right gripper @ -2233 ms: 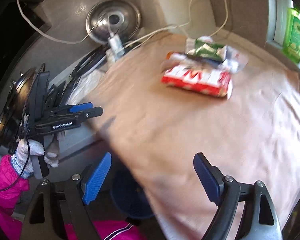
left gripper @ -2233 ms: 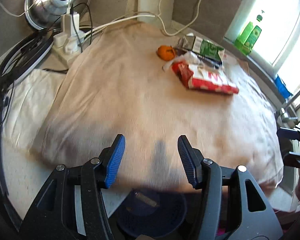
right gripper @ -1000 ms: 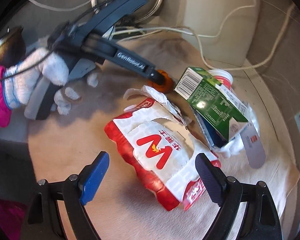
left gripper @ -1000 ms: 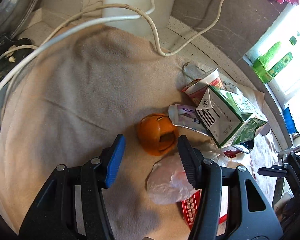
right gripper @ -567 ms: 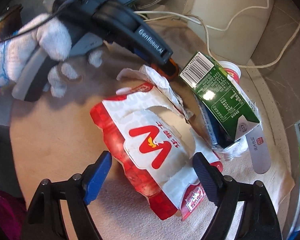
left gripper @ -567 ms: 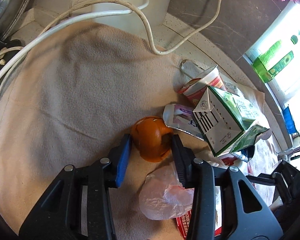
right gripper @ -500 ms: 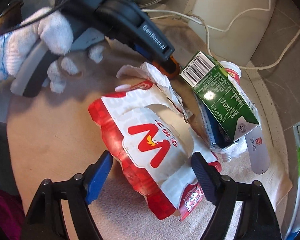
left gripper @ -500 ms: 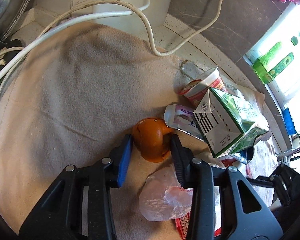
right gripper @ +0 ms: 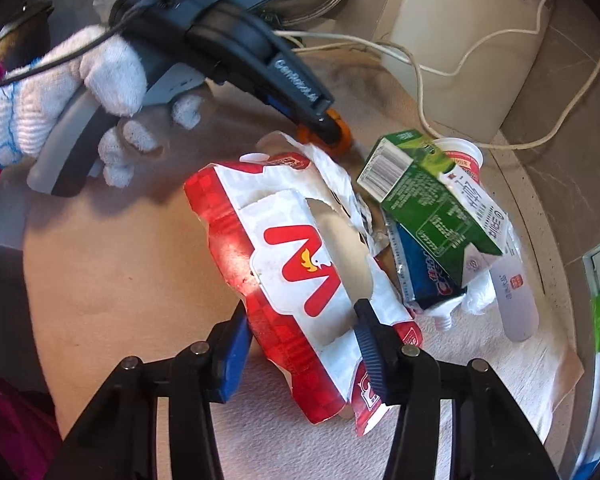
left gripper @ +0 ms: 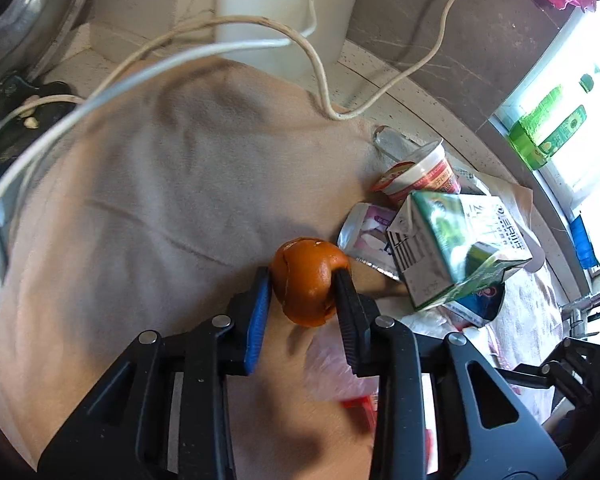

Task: Collect trash
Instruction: 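Grasp the orange peel with the left tool while the right tool grasps the red wrapper, then carry the orange peel and red wrapper down over the blue basket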

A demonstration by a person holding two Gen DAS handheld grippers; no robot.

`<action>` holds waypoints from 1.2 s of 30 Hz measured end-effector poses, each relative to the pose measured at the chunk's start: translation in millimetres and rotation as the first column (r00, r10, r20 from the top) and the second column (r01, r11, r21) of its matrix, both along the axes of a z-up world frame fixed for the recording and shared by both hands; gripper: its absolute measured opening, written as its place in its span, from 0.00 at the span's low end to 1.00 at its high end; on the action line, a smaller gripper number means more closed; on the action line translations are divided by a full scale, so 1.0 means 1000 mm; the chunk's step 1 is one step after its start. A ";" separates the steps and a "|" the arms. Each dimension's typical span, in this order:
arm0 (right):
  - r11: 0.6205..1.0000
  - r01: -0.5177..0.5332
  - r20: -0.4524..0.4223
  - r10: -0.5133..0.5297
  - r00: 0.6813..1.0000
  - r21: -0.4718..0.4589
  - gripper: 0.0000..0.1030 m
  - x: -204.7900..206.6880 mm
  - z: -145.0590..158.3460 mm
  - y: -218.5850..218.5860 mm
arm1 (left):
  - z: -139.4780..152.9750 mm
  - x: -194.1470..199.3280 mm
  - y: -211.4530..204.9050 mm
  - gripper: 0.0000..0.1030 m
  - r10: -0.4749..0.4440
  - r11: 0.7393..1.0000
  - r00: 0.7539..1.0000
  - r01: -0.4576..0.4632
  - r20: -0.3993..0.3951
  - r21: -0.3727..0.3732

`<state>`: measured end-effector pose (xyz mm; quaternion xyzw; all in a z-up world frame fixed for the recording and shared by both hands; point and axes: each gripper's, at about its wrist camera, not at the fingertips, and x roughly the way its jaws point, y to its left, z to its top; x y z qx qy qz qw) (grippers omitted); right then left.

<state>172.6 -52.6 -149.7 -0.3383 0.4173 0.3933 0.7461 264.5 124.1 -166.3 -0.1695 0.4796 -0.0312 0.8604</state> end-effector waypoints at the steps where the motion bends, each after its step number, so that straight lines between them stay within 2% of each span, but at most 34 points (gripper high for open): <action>1: 1.000 0.005 -0.011 -0.005 1.000 0.011 0.50 -0.002 0.001 -0.001 | 0.002 -0.004 0.003 0.31 0.007 1.000 1.000 -0.007 0.005 0.004; 8: 0.996 0.038 -0.058 -0.033 0.998 0.086 0.49 -0.024 0.014 -0.005 | 0.016 -0.036 0.022 0.30 0.062 0.998 0.997 -0.062 0.046 0.010; 14: 0.984 0.086 -0.099 -0.071 0.993 0.157 0.49 -0.041 0.027 -0.015 | 0.037 -0.075 0.027 0.29 0.084 0.995 0.992 -0.089 0.090 0.046; 21: 0.963 0.141 -0.154 -0.107 0.982 0.229 0.48 -0.060 0.038 -0.027 | 0.057 -0.130 0.028 0.29 0.110 0.992 0.985 -0.117 0.134 0.047; 28: 0.921 0.231 -0.243 -0.158 0.957 0.314 0.48 -0.081 0.052 -0.048 | 0.065 -0.188 0.024 0.29 0.107 0.993 0.983 -0.114 0.147 0.039; 36: 0.863 0.319 -0.332 -0.191 0.924 0.392 0.48 -0.121 0.071 -0.072 | 0.058 -0.250 0.008 0.29 0.071 0.997 0.989 -0.073 0.133 0.006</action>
